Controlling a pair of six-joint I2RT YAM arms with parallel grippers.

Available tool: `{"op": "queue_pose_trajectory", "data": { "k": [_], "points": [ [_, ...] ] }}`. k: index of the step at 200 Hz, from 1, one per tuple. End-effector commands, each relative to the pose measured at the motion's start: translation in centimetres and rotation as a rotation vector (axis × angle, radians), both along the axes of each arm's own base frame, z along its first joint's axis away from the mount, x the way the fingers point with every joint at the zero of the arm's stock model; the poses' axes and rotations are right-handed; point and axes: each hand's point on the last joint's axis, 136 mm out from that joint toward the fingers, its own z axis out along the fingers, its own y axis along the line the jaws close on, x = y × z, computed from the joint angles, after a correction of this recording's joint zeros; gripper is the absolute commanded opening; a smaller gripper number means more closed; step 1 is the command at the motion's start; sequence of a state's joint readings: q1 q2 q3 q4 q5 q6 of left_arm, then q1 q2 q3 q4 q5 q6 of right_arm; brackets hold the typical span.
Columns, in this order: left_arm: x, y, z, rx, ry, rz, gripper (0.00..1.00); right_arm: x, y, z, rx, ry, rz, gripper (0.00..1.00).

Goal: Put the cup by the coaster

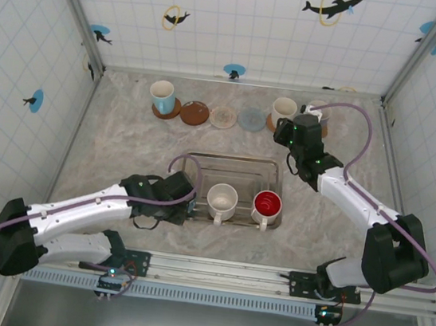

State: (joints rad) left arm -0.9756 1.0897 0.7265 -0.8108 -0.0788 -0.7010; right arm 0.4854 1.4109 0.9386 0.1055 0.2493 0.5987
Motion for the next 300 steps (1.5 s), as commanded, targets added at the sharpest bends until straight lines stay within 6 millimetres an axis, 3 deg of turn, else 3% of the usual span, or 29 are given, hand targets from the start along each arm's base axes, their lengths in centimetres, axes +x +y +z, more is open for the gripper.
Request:
{"op": "queue_pose_trajectory", "data": {
  "k": [1, 107, 139, 192, 252, 300],
  "points": [
    [0.1, 0.0, -0.8, 0.01, 0.0, 0.019, 0.48, 0.5, 0.3, 1.2, 0.017, -0.035, -0.007, 0.49],
    [0.4, -0.2, -2.5, 0.039, 0.012, 0.029, 0.37, 0.5, 0.2, 1.1, 0.016, -0.034, -0.01, 0.49],
    [0.7, -0.2, -2.0, 0.031, -0.006, 0.039, 0.26, 0.5, 0.1, 1.1, 0.016, -0.035, -0.013, 0.49],
    [1.3, -0.4, -0.5, 0.006, -0.043, 0.057, 0.0, 0.5, 0.1, 1.1, 0.017, -0.034, -0.012, 0.49],
    [2.0, 0.0, 0.8, 0.024, -0.084, 0.093, 0.0, 0.5, 0.1, 1.2, 0.015, -0.036, -0.01, 0.49],
    [4.2, -0.4, 3.4, 0.037, -0.181, 0.127, 0.0, 0.3, 0.0, 1.4, 0.02, -0.04, -0.003, 0.49]
  ]
}}
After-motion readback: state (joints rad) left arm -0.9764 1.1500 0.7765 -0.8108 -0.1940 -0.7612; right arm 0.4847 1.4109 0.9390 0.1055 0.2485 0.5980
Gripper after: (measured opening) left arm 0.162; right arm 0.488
